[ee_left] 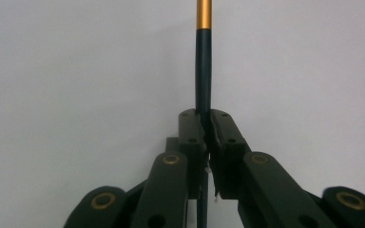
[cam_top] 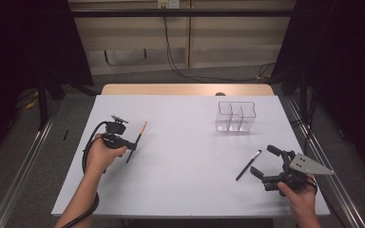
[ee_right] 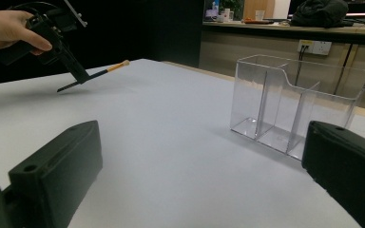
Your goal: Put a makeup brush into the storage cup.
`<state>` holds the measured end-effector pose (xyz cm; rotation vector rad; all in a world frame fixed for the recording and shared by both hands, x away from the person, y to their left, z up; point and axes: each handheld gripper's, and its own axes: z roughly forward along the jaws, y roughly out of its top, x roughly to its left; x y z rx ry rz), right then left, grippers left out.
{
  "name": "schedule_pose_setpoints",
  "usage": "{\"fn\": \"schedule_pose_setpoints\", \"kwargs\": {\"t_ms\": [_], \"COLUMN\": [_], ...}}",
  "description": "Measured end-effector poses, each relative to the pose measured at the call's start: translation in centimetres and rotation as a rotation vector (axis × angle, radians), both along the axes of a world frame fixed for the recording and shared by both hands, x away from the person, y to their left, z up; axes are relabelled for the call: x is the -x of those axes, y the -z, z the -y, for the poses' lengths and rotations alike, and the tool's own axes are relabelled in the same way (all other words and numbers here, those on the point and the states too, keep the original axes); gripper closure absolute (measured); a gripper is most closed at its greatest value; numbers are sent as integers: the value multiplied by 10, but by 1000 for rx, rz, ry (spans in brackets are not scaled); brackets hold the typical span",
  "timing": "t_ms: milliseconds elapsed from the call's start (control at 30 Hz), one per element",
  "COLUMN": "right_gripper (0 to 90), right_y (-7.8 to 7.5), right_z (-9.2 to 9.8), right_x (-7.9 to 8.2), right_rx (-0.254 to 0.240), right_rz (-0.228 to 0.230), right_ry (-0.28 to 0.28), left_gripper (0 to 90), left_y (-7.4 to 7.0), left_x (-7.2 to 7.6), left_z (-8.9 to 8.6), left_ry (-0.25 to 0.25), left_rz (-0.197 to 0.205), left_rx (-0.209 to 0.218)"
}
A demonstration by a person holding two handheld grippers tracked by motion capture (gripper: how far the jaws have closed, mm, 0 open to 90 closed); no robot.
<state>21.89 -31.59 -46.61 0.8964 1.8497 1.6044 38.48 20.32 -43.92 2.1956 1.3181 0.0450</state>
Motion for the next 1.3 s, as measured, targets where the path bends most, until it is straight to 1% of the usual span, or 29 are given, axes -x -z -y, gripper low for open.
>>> {"fn": "schedule_pose_setpoints", "kwargs": {"t_ms": [67,100,200,233,267,300,367,400,433,467,500,533,567,600,633,667,700,733,767,867,900,933,1000,1067,1200,1267,1300], "right_gripper": [0,0,0,0,0,0,0,0,0,0,0,0,0,0,0,0,0,0,0,0,0,0,0,0,0,0,0], "right_y": [0,0,0,0,0,0,0,0,0,0,0,0,0,0,0,0,0,0,-1,0,-1,-1,0,0,0,0,0], "right_z": [0,0,1,1,1,1,1,1,1,1,0,0,0,0,0,0,0,0,0,0,-1,-1,-1,-2,-2,-2,-2], "right_x": [0,0,0,1,1,1,1,1,1,1,1,0,0,1,0,0,0,0,0,0,0,0,0,0,0,-1,-1], "right_rx": [-1,-1,-2,-1,-2,-2,-2,-1,-1,-1,0,1,-1,-1,0,1,1,1,2,0,1,0,1,2,3,6,7], "right_rz": [2,3,2,2,2,2,2,2,2,2,4,4,4,4,4,4,4,4,4,4,4,4,5,4,1,3,2], "right_ry": [-2,-1,0,3,3,3,4,5,4,3,2,3,2,2,2,0,-1,-1,-2,-1,-1,-2,-4,-5,-6,-7,-10], "left_gripper": [843,843,843,843,843,843,843,842,842,842,842,842,842,842,842,843,842,842,843,842,842,842,842,843,843,842,842], "left_y": [-2,-2,-5,-6,-6,-6,-6,-6,-5,-4,-3,-2,0,1,3,4,5,5,5,5,5,5,5,4,4,4,4], "left_x": [1,2,4,4,5,6,7,8,9,10,10,11,12,13,14,15,16,16,17,19,19,19,21,22,23,24,24], "left_z": [-2,-3,-5,-6,-6,-7,-7,-7,-7,-7,-6,-6,-6,-5,-4,-3,-1,0,2,8,10,12,16,21,30,36,39], "left_ry": [-15,-34,-66,-69,-76,-79,-73,-80,-75,-66,-70,-76,-75,-77,-72,-53,-48,-44,-31,-8,-7,-1,7,21,55,73,80], "left_rz": [33,55,113,136,160,174,221,230,245,282,287,316,341,349,371,391,402,411,422,438,441,436,445,450,454,448,446], "left_rx": [31,50,97,111,136,154,207,220,234,271,285,319,344,345,356,375,372,369,389,394,394,410,410,424,434,456,460]}}
